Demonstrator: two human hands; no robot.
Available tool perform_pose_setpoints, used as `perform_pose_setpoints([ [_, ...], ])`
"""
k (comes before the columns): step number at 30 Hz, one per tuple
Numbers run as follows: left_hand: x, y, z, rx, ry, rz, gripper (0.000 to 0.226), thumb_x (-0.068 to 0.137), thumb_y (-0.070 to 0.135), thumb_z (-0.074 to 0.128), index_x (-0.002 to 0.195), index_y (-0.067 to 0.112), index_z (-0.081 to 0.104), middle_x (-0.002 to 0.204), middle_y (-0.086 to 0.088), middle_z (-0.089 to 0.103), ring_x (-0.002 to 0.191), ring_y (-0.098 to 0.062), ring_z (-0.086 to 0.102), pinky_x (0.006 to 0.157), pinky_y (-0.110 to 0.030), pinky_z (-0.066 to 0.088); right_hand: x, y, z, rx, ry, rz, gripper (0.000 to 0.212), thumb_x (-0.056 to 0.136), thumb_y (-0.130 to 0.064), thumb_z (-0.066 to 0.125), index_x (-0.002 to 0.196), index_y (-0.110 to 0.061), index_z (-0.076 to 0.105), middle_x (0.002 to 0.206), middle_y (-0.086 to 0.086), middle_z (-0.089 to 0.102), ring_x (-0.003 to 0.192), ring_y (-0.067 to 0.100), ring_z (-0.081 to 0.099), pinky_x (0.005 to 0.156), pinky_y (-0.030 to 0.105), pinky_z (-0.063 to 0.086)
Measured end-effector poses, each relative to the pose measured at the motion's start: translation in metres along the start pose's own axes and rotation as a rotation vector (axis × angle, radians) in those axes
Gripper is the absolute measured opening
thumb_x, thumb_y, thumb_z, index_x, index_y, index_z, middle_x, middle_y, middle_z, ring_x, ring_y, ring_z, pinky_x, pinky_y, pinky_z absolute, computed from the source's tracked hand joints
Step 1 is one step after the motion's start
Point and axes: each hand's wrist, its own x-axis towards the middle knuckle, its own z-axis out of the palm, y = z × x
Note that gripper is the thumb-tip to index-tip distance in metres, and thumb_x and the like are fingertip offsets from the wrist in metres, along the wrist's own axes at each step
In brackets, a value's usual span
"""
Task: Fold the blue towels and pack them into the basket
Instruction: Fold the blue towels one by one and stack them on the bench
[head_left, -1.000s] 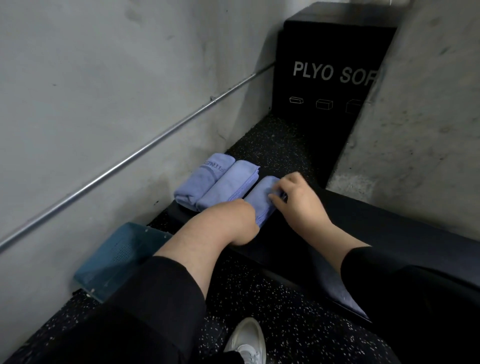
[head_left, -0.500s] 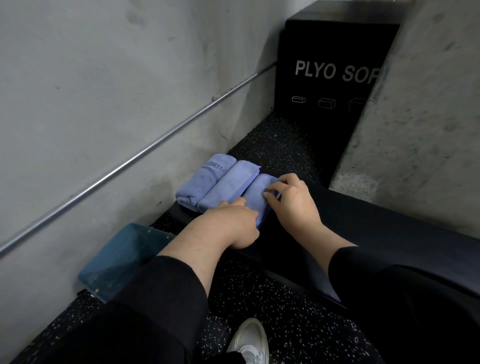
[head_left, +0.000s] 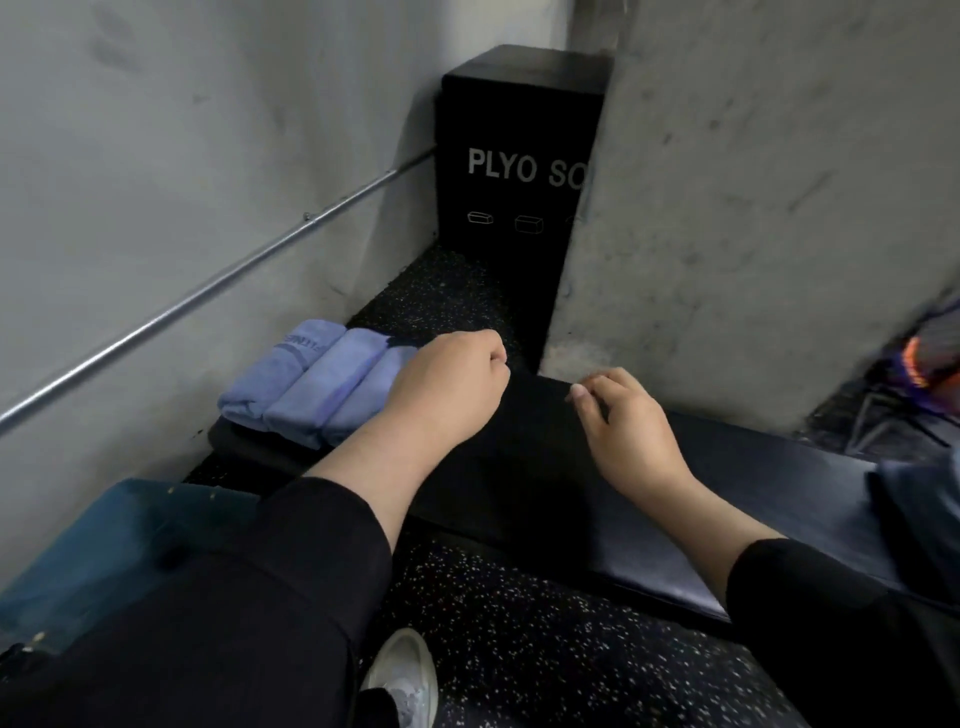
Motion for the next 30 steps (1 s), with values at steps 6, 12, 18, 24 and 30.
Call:
perform_pose_setpoints([
  [6,-0.016,0.108,0.046,-0.106,-0.069,0.186,0.019,0.101,0.033,0.045,0.093,0.03,0.063,0.084,0.009,0.062,0.078,-0.016,0.059,0.071,-0.042,0.055,-0.054,0.052,-0.111,-0.169,0.002,-0.012,0.016,0.101,-0.019,0.051,0.098,-0.014,0.066,0.097,-0.002,0.06,0.09,0.02,0.06,0.082,0.037,0.048],
  [12,-0.043,0.19,0.092,-0.165,-0.165,0.274,0.022,0.101,0.042,0.045,0.098,0.031,0.063,0.09,0.006,0.065,0.083,-0.022,0.061,0.075,-0.04,0.055,-0.098,0.099,-0.179,-0.265,0.055,0.124,0.017,0.095,-0.021,0.064,0.11,-0.015,0.07,0.106,0.002,0.065,0.098,0.022,0.064,0.086,0.03,0.046],
  [18,-0.049,0.206,0.126,-0.092,-0.234,0.329,0.025,0.103,0.042,0.043,0.103,0.028,0.063,0.094,0.007,0.065,0.088,-0.02,0.059,0.076,-0.039,0.053,-0.116,0.143,-0.238,-0.516,0.265,0.232,0.023,0.089,-0.033,0.057,0.103,-0.02,0.071,0.105,0.005,0.064,0.102,0.034,0.06,0.083,0.047,0.048],
  [24,-0.044,0.212,0.144,-0.088,-0.248,0.33,0.023,0.103,0.042,0.043,0.101,0.029,0.062,0.091,0.009,0.062,0.085,-0.019,0.057,0.072,-0.036,0.05,-0.137,0.195,-0.289,-0.718,0.162,0.778,0.04,0.091,-0.034,0.063,0.129,-0.021,0.061,0.136,0.008,0.052,0.129,0.034,0.041,0.1,0.052,0.033],
  [30,-0.042,0.216,0.15,-0.107,-0.274,0.352,0.023,0.103,0.042,0.043,0.101,0.029,0.062,0.09,0.011,0.061,0.086,-0.018,0.057,0.073,-0.036,0.05,-0.143,0.213,-0.297,-0.676,0.268,0.789,0.015,0.09,-0.02,0.055,0.083,-0.018,0.068,0.106,0.006,0.06,0.108,0.036,0.051,0.093,0.052,0.039],
])
